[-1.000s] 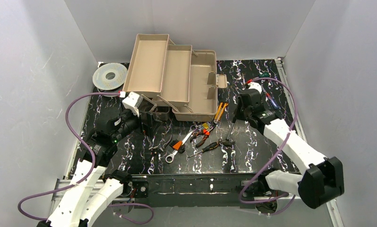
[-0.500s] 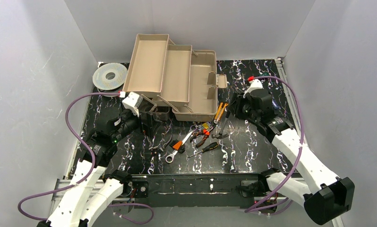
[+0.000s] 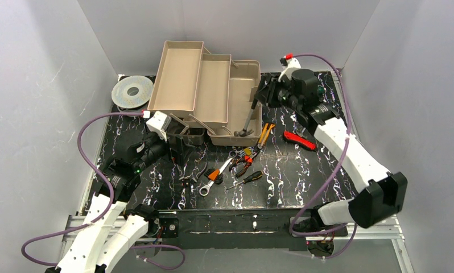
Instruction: Pack the tool kit
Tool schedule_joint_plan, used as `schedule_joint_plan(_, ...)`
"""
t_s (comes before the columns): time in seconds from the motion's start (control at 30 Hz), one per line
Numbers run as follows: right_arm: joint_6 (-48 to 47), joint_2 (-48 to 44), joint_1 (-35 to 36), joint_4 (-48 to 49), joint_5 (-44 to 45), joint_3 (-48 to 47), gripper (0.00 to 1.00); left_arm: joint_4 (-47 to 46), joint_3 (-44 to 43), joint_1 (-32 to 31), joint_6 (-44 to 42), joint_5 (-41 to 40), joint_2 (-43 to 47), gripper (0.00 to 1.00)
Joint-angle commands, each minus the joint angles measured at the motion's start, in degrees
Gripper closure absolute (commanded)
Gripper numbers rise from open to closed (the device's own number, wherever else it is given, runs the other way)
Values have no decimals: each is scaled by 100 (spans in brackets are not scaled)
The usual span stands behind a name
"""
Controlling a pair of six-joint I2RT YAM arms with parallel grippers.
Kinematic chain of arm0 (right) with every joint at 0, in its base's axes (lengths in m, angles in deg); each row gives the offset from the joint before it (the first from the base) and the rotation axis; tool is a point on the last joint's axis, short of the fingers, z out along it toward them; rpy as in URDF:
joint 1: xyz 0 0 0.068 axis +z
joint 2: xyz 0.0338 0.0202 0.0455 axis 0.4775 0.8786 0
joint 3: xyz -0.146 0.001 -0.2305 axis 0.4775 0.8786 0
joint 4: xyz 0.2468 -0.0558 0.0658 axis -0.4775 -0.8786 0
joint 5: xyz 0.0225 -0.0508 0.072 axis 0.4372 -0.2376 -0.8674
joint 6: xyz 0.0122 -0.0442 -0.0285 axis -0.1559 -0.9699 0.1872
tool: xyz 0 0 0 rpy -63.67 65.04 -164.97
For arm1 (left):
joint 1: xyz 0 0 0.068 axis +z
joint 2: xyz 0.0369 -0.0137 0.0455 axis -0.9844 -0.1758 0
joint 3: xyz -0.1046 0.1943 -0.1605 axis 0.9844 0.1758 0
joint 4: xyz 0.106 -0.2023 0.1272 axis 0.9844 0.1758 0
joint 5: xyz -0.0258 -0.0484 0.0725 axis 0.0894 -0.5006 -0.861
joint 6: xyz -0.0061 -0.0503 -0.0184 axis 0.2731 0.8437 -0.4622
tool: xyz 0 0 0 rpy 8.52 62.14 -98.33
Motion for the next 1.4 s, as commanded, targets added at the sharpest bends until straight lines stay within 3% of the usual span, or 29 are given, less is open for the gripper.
schedule_joint_plan(0.0,-42,556,-27,401,-145,-1035,99,-2,31,-19,-44,51,76,2)
schedule_joint_plan(0.37,-761,2117,-27,-386,126,-2463,99,-3,31,-23,-62,15,48,2)
schedule_joint_plan(0.73,-60,3984,-27,-1508,-392,-3996,99,-1,33,-20,-60,21,8,2)
schedule_joint_plan(0.77,-20,4155,-31,-1633,-429,-4222,96,0,31,-22,-60,20,8,2)
schedule_joint_plan(0.8,15,4289,-34,-1768,-426,-4403,85,1,33,-21,-61,16,13,2)
schedule_joint_plan(0.87,95,4454,-54,-1999,-365,-4688,52,3,39,-19,-61,10,22,2)
schedule_joint_plan(0.9,156,4474,-69,-2081,-330,-4756,40,8,39,-20,-62,3,25,2)
schedule_joint_plan(0.93,203,4427,-85,-2053,-305,-4723,35,14,39,-23,-62,-3,26,2)
schedule_joint_plan(1.37,-148,2022,-165,-1329,244,-2464,23,7,31,-21,-71,27,-8,2)
